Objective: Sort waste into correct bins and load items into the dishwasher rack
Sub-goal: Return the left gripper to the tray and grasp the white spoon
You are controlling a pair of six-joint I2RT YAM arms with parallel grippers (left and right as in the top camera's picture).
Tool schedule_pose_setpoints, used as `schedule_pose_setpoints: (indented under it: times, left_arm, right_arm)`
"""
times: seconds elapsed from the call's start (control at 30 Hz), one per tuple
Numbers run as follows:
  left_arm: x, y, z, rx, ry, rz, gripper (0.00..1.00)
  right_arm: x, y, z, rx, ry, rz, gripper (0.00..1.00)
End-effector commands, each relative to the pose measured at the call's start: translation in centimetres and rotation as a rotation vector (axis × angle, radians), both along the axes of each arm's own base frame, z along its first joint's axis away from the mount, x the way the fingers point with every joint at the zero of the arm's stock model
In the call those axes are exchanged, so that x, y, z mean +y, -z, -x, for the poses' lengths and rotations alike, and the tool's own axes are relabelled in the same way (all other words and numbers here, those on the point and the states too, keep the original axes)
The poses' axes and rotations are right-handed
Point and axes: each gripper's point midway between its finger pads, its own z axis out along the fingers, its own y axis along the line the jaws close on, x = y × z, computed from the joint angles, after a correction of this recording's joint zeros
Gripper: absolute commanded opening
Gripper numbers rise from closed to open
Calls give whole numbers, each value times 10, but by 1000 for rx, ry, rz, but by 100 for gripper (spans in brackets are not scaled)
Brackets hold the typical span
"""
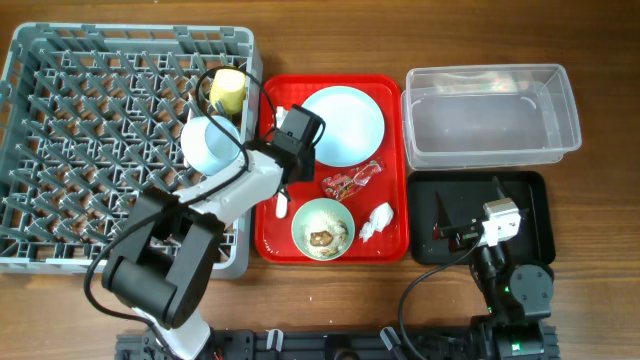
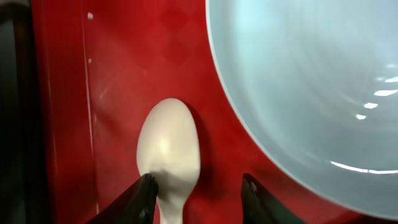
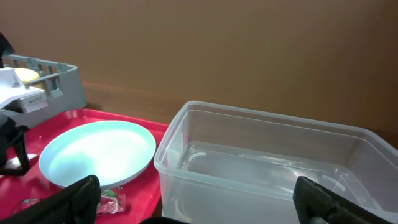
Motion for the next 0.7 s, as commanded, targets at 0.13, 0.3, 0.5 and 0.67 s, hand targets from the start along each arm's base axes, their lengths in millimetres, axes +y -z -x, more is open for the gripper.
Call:
schedule_pose_setpoints:
  times: [0.13,0.3,0.5,0.67]
  left_arm:
    - [9,9,-1,0,-24,-49,40]
    - [11,21,2,25,-23,-63,38]
    - [13,33,7,59,-22,-83,21]
    - [16,25,12,69,-21,-90,11]
  right_arm:
    - [-3,-2,0,-9,16,2,100]
    - [-3,-2,0,-9,16,2,100]
    - [-3,-2,0,-9,16,2,100]
    - [-3,-2,0,-9,16,2,100]
